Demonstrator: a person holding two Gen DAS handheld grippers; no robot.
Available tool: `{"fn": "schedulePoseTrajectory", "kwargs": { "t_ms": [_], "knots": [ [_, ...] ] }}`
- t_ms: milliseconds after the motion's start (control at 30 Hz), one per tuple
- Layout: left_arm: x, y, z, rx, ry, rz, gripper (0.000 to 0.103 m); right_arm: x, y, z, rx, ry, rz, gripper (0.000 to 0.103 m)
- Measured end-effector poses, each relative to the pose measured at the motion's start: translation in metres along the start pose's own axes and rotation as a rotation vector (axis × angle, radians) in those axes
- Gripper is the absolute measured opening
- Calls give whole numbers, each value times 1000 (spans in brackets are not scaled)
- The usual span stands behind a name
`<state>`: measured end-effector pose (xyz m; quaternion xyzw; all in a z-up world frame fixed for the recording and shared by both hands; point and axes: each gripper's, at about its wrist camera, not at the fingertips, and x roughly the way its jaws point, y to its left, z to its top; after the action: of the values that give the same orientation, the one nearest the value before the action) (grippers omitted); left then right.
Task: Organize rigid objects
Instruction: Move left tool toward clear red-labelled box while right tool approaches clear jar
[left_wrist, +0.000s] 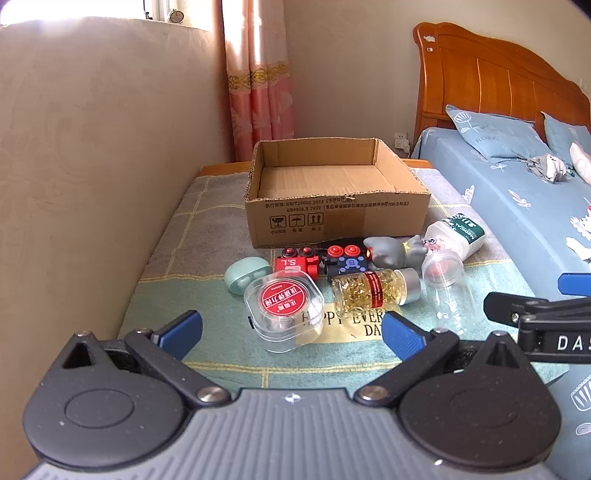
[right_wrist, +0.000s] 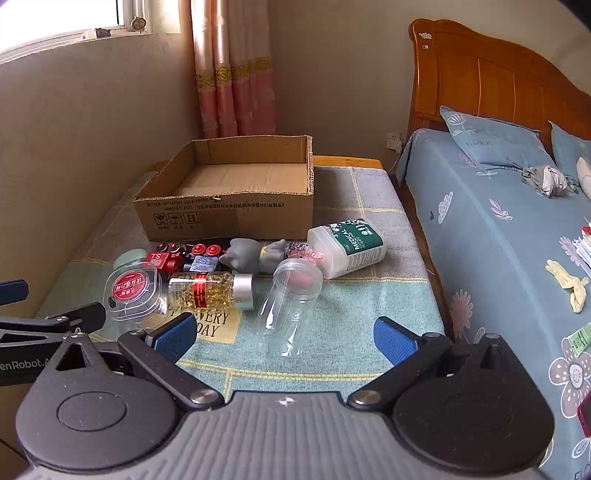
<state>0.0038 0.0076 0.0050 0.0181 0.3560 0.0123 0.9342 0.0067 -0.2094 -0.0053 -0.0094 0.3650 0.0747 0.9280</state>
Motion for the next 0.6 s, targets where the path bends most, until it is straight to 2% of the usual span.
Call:
{"fn": "schedulePoseTrajectory", "kwargs": {
  "t_ms": [600],
  "knots": [
    [11,2,3,-8,19,-21,102,8,6,4,-32,8,12,103]
  ]
}}
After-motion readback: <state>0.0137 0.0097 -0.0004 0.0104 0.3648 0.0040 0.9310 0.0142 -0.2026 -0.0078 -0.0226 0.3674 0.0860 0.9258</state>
